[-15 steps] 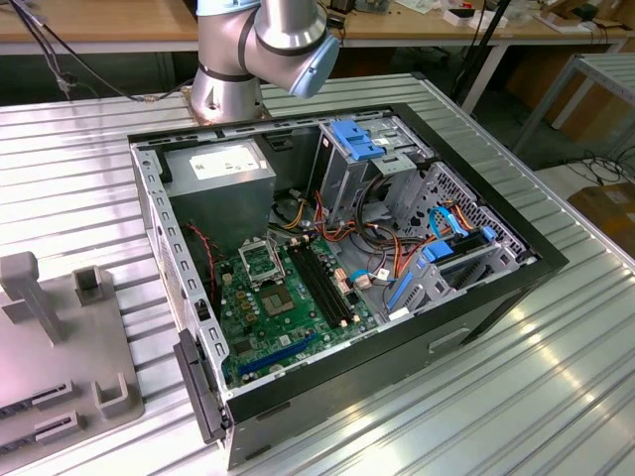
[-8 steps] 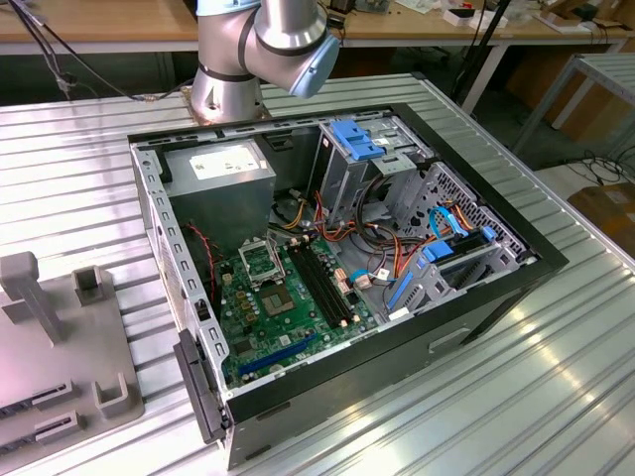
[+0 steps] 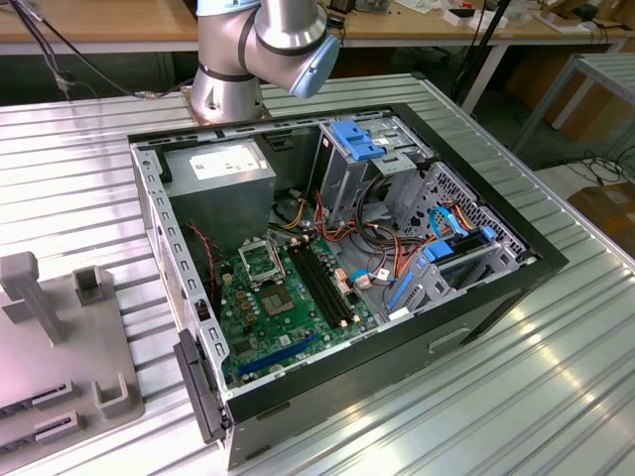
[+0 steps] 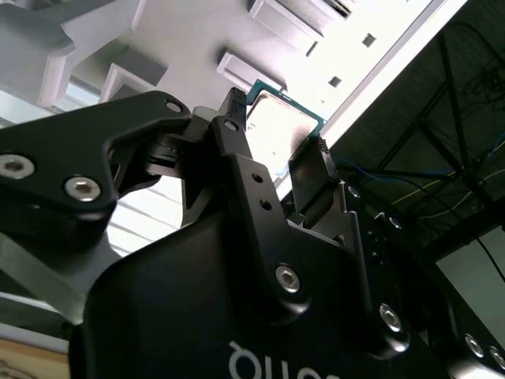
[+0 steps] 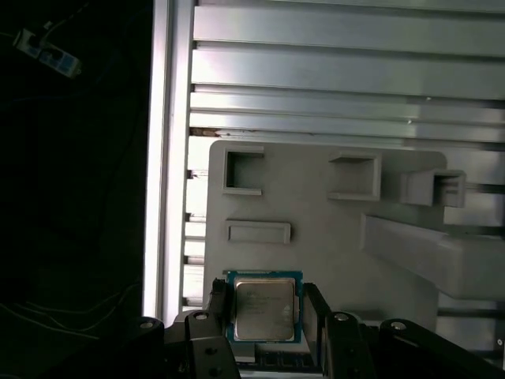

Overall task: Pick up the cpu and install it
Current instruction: 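Pick up the cpu and move it towards the insertion slot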

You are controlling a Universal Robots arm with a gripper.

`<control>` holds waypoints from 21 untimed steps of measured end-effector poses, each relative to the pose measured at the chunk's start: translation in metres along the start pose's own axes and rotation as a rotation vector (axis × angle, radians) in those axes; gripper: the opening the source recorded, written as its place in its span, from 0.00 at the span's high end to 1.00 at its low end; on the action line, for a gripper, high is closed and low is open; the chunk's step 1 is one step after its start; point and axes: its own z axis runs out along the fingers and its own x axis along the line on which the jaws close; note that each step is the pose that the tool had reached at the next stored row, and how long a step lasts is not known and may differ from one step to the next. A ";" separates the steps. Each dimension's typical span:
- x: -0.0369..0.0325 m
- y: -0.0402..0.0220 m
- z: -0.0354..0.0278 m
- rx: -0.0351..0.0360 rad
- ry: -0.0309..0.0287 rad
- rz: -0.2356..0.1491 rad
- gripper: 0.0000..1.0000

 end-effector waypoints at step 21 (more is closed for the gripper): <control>0.0002 0.0003 -0.0106 0.0001 0.0001 0.000 0.53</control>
